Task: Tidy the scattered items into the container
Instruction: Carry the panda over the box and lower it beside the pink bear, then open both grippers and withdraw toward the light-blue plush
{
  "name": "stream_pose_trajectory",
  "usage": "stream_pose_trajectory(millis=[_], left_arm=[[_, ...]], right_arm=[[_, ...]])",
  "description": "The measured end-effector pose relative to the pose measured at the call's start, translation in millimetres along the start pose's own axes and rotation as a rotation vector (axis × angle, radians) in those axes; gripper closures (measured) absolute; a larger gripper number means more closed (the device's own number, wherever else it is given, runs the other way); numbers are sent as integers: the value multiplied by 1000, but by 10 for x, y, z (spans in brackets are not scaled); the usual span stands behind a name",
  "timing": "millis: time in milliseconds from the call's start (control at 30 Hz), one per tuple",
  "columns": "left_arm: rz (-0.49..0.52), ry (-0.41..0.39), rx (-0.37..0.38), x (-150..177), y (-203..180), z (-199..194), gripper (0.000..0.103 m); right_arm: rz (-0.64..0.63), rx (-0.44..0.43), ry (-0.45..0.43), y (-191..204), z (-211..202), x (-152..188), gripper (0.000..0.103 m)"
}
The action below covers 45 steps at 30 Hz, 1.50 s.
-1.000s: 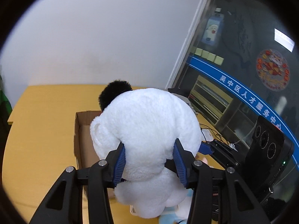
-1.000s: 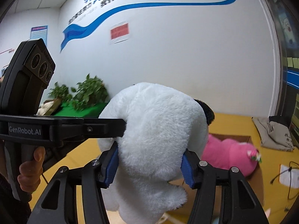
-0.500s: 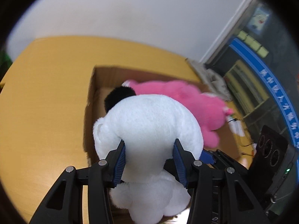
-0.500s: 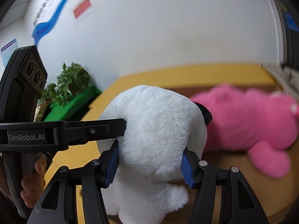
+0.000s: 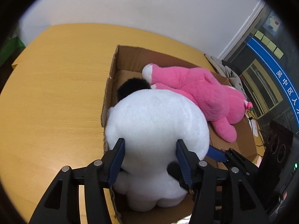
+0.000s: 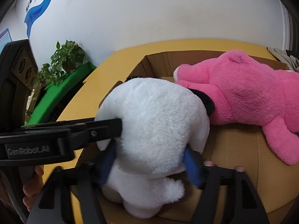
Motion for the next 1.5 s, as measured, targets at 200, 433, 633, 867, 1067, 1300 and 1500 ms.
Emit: stream_pose_trajectory(millis=[200, 433, 633, 867, 1067, 1300, 1500], left_arm=[[-22, -231, -97, 234, -129, -925, 21], [11, -377, -162, 734, -742, -1521, 19], [70, -371, -197, 994, -1205, -1541, 19], [62, -349, -172, 1170, -1411, -1548, 19], [57, -335, -169, 1230, -1431, -1549, 19], [61, -318, -164, 1252, -1423, -1523, 19], [67, -315, -157, 1276, -1420, -1526, 19]], right_arm=[[-126, 15, -87, 204, -712, 40, 0], [-256, 280, -220, 364, -1659, 271, 0], [-268, 353, -246, 351, -2047, 462, 0], [-241, 353, -250, 247, -2303, 645, 0], [-222, 356, -248, 140, -2378, 708, 0], [-220, 358, -238, 134, -2375, 757, 0], [-215, 359, -239, 114, -2386, 764, 0]])
Point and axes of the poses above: each gripper's, at about its wrist camera, not at the fingertips, and z roughly the way its jaws point, y to its left, x to its underside, the point moved 1 cm from there along z, roughly the way its jaws point, and after that the axes turned 11 degrees about -x, right-handed, at the moved point
